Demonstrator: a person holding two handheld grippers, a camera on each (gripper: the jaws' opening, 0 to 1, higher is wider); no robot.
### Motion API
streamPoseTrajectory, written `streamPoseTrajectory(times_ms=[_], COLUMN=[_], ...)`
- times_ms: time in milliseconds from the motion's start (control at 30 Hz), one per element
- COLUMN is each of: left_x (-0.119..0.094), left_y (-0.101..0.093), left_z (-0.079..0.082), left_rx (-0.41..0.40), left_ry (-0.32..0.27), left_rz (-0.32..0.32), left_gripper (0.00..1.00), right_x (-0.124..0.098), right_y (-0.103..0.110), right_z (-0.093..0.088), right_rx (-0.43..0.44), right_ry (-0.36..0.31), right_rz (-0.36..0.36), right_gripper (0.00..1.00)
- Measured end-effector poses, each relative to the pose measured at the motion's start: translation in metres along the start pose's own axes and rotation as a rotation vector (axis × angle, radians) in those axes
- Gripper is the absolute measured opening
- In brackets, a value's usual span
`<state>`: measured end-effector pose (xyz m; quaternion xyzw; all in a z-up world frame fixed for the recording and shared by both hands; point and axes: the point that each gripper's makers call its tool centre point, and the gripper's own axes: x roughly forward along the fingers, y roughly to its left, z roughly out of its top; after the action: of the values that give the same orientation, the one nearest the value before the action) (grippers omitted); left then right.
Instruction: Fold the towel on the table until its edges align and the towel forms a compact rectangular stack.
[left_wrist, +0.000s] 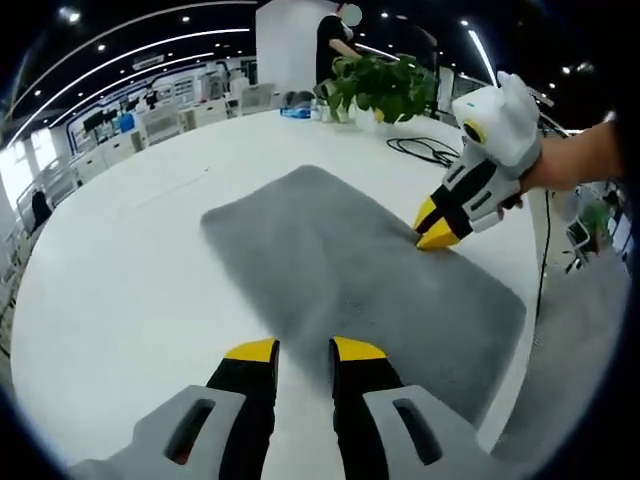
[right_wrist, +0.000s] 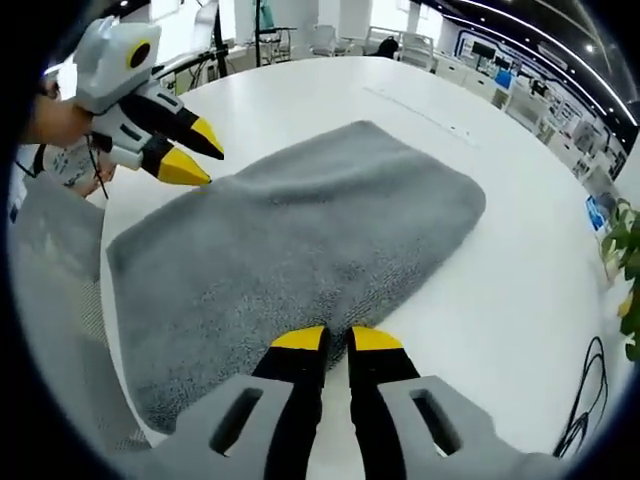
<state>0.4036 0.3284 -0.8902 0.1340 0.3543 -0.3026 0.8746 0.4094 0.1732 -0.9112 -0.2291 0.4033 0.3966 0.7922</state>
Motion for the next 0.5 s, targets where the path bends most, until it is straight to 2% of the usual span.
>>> streamPoseTrajectory(times_ms=[267,500], left_x=[0.017,0.017], left_y=[0.012,0.012], left_z=[-0.011,-0.012], left_rx=[0.027,0.008], left_ry=[0.048,0.032], left_rz=[0.036,0.047], left_gripper=[0.2,0.21], right_x=[0.0,0.0], right_y=[0.0,0.001], right_z=[-0.002,-0.001], right_rx=[-0.004,-0.014], right_ry=[-0.036,-0.027], right_rz=[-0.007,-0.01], right_gripper=[0.06,0.06])
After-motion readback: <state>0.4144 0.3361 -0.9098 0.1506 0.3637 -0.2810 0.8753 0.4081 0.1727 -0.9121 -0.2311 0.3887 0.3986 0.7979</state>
